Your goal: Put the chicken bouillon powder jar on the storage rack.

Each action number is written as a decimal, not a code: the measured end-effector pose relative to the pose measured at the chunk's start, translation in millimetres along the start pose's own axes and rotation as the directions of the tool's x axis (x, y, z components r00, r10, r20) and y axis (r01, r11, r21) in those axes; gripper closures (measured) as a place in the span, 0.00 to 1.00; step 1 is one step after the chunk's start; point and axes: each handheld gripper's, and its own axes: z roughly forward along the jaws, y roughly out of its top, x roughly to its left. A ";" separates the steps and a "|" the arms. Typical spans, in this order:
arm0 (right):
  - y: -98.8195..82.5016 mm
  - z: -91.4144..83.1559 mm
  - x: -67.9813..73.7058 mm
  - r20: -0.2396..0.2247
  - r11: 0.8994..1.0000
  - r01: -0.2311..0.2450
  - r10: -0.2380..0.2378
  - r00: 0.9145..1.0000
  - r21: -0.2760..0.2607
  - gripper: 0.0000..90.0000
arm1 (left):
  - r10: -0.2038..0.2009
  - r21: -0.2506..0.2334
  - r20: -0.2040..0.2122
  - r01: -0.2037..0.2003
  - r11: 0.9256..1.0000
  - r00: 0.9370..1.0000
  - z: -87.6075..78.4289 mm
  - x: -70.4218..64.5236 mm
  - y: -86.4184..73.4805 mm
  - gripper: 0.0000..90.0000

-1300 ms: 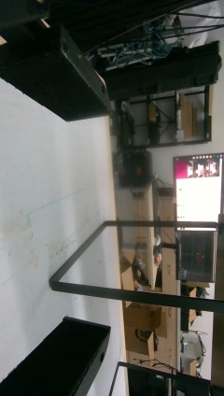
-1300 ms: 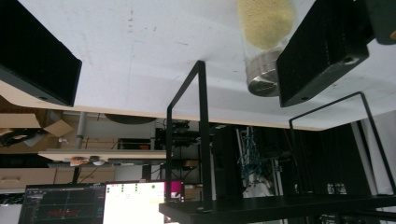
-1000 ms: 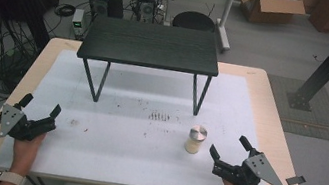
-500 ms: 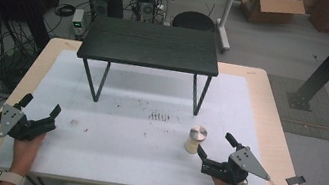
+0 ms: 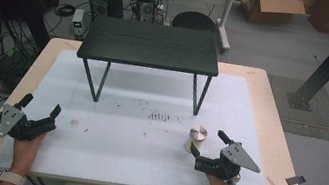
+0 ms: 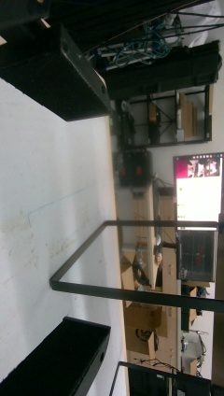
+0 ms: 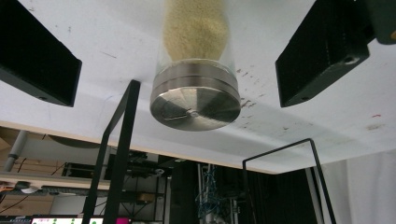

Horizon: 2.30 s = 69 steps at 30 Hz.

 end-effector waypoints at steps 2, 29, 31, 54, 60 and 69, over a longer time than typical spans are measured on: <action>-0.3 3.3 0.8 -0.003 1.000 0.003 -0.003 1.000 0.006 0.00 | 0.000 0.000 0.000 0.000 1.000 1.000 0.0 0.1 0.0 0.00; -3.1 36.4 4.3 -0.030 0.994 0.005 -0.001 1.000 0.109 0.17 | -0.006 -0.007 0.002 0.006 1.000 1.000 -0.7 0.7 -0.2 0.00; -3.5 36.4 4.0 -0.033 0.994 -0.001 0.005 0.999 0.110 0.19 | -0.006 -0.007 0.002 0.006 1.000 1.000 -0.7 0.7 -0.2 0.00; -4.2 32.5 0.5 -0.055 0.996 -0.038 0.043 0.998 0.084 0.45 | -0.010 -0.013 0.002 0.010 1.000 1.000 -0.9 0.8 -0.3 0.00; -2.2 32.1 1.2 -0.053 0.996 -0.014 0.019 0.998 0.086 0.47 | -0.011 -0.013 0.002 0.011 1.000 1.000 -0.9 0.8 -0.3 0.00; 4.1 32.2 1.4 -0.058 0.997 -0.002 0.007 0.998 0.082 0.47 | -0.010 -0.011 0.002 0.010 1.000 1.000 -0.9 0.8 -0.3 0.00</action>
